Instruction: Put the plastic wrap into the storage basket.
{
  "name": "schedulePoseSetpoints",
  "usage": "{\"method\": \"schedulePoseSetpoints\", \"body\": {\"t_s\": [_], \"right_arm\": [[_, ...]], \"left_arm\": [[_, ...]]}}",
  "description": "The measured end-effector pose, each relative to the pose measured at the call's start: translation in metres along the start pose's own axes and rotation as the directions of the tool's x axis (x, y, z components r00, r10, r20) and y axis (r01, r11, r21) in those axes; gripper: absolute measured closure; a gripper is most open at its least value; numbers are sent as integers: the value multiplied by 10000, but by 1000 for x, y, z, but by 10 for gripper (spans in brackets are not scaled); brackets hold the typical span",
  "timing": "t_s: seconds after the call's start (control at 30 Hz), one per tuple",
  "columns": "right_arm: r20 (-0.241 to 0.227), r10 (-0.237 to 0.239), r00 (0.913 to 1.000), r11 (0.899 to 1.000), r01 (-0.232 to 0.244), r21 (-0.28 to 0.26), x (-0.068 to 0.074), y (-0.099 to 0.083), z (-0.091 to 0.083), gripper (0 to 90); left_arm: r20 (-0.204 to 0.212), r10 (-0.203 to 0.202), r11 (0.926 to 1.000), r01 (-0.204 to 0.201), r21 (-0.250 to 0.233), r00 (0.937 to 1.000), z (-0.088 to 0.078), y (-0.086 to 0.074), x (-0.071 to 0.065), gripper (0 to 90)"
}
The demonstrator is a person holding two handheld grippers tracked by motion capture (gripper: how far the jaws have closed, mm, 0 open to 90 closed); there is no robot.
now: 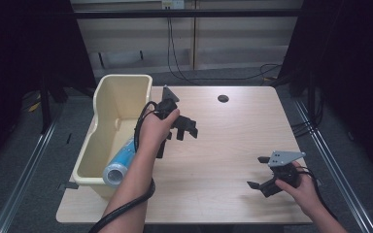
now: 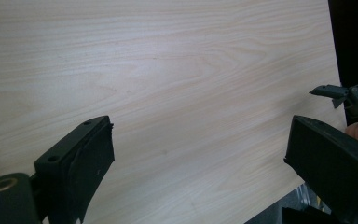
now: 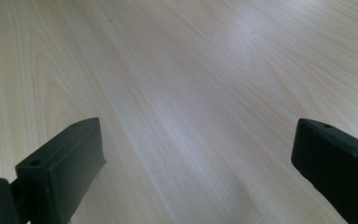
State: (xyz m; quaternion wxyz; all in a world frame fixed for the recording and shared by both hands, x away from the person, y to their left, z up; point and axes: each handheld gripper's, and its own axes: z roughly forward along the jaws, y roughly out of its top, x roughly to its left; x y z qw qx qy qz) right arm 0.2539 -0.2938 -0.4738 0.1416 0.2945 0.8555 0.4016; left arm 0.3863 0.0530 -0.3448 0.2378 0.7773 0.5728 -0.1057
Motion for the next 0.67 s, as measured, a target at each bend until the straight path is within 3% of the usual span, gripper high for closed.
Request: {"method": "schedulePoseSetpoints", "body": {"t_s": [0.67], "right_arm": [[25, -110, 9999, 9998, 110, 161, 1, -1, 5, 21]], "left_arm": [[224, 746, 9971, -749, 103, 9970, 39, -12, -5, 64]]}}
